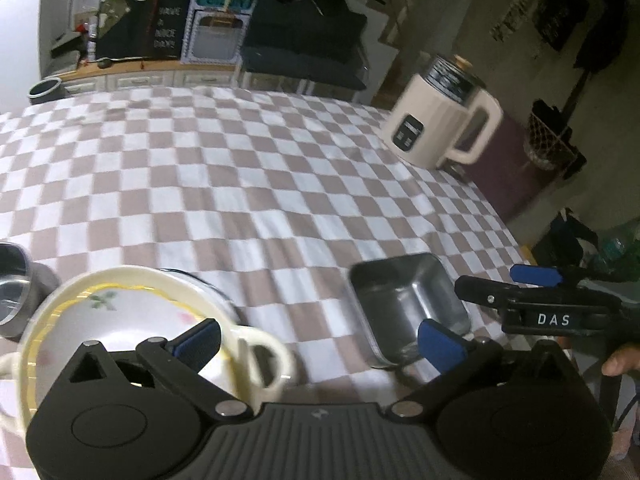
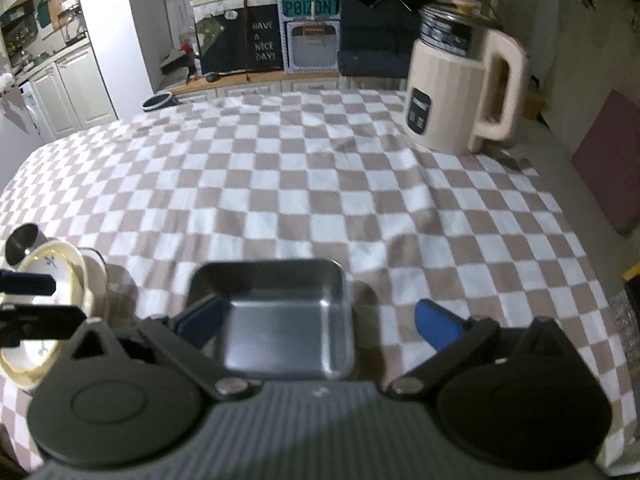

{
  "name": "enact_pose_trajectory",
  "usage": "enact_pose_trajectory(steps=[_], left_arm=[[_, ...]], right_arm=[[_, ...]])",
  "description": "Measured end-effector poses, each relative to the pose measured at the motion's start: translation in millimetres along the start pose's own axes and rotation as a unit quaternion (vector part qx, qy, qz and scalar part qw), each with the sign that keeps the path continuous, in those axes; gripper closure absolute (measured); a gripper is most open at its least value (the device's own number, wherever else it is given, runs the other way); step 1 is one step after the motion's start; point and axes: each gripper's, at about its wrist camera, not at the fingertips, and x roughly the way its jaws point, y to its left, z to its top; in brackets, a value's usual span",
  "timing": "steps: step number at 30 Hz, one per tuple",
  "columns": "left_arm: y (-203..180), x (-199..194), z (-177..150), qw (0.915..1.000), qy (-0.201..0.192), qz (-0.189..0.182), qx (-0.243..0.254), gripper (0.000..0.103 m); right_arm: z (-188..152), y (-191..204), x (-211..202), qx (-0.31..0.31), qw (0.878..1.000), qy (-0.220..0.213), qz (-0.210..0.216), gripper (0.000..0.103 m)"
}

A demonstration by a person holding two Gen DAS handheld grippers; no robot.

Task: Organize plates and bowls
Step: 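Move both grippers to the small round steel bowl and close on its rim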

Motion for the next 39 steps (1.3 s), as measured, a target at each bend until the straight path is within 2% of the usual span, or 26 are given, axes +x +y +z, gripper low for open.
enact_pose_trajectory(steps=[8, 15, 19, 23, 29, 35, 38, 39], left_arm=[[60, -39, 11, 0.9982, -0.044, 0.025, -0.032, 0.000], [126, -72, 18, 0.9920, -0.079, 0.055, -0.082, 0.000], [155, -86, 25, 0.9889, -0.088, 0.063, -0.102, 0.000], [175, -94, 32, 0.9881, -0.087, 0.072, -0.105, 0.000], [214, -101, 32, 0.9838, -0.082, 0.105, -0.120, 0.000], [257, -95, 25, 0.9779, -0.049, 0.136, -0.151, 0.002], [273, -91, 22, 0.9759, -0.040, 0.140, -0.163, 0.014], [278, -90, 21, 0.9748, -0.038, 0.144, -0.167, 0.019]], right_arm=[[27, 52, 14, -0.013, 1.000, -0.025, 0.014, 0.000], [45, 104, 31, -0.027, 0.998, -0.030, 0.050, 0.000], [57, 151, 44, -0.048, 0.995, -0.028, 0.081, 0.000], [64, 178, 50, -0.048, 0.993, -0.031, 0.107, 0.000], [73, 228, 66, -0.048, 0.986, -0.023, 0.159, 0.000], [78, 270, 86, -0.055, 0.982, 0.011, 0.181, 0.000], [79, 291, 96, -0.051, 0.980, 0.033, 0.188, 0.003], [80, 295, 101, -0.050, 0.979, 0.040, 0.193, 0.007]])
